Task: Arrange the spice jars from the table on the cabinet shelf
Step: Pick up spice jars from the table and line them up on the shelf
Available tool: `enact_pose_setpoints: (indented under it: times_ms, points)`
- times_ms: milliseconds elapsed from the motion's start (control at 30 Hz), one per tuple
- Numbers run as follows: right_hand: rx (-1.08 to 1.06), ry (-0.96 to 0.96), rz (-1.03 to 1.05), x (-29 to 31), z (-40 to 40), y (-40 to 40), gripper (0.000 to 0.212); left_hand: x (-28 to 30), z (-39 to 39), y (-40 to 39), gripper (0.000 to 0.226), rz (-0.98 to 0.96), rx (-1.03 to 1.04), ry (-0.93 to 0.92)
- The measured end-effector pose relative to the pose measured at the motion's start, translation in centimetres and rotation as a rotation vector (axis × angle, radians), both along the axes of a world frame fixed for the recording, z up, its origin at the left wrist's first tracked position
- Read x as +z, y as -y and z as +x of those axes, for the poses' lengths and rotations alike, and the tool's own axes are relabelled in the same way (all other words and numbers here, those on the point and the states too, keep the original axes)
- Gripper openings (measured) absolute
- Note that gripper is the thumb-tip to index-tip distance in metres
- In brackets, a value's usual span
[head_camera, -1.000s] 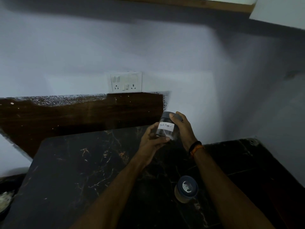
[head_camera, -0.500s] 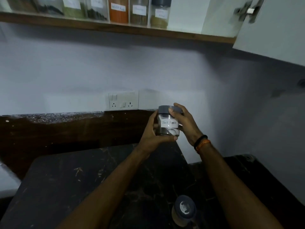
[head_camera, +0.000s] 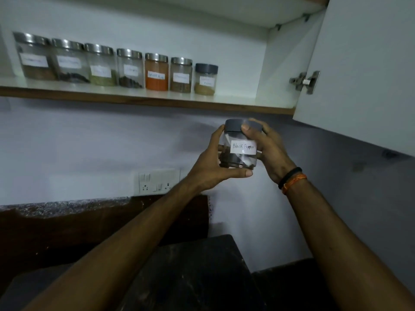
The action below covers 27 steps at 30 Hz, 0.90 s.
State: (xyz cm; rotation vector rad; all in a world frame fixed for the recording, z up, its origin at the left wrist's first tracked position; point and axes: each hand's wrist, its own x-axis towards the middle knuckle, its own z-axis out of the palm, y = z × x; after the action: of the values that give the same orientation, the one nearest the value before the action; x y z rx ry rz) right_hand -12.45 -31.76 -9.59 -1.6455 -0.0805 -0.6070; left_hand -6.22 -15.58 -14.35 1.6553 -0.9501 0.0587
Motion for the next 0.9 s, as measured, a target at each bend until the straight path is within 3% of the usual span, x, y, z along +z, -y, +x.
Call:
enact_pose_setpoints:
  times_ms: [100, 267, 367, 433, 533, 667, 900]
  points:
    - [-0.037, 0.083, -0.003, 3.6, 0.4, 0.9, 0.049, 3.8, 1.5, -0.3, 0.124, 0.141, 0.01, 0.246]
    - [-0.117, 0.208, 0.009, 8.7, 1.5, 2.4, 0.047, 8.6, 4.8, -0.8, 0.096, 0.477, 0.263, 0.81]
    - [-0.14, 0.231, -0.013, 10.9, 2.2, 3.1, 0.049, 10.7, 7.0, -0.4, 0.088, 0.716, 0.414, 1.006]
    - [-0.148, 0.245, -0.043, 11.9, 3.0, 3.4, 0.05, 11.7, 8.4, -0.2, 0.084, 0.86, 0.455, 0.992]
    - [-0.175, 0.258, -0.083, 12.7, 4.6, 3.9, 0.049, 13.1, 9.9, 0.5, 0.076, 0.976, 0.407, 0.805]
    - [-0.222, 0.26, -0.122, 13.2, 7.3, 4.8, 0.05, 14.6, 11.0, 1.9, 0.063, 1.016, 0.352, 0.715]
    - [-0.271, 0.232, -0.196, 13.4, 12.4, 7.0, 0.05, 15.8, 13.5, 2.1, 0.063, 1.037, 0.229, 0.705]
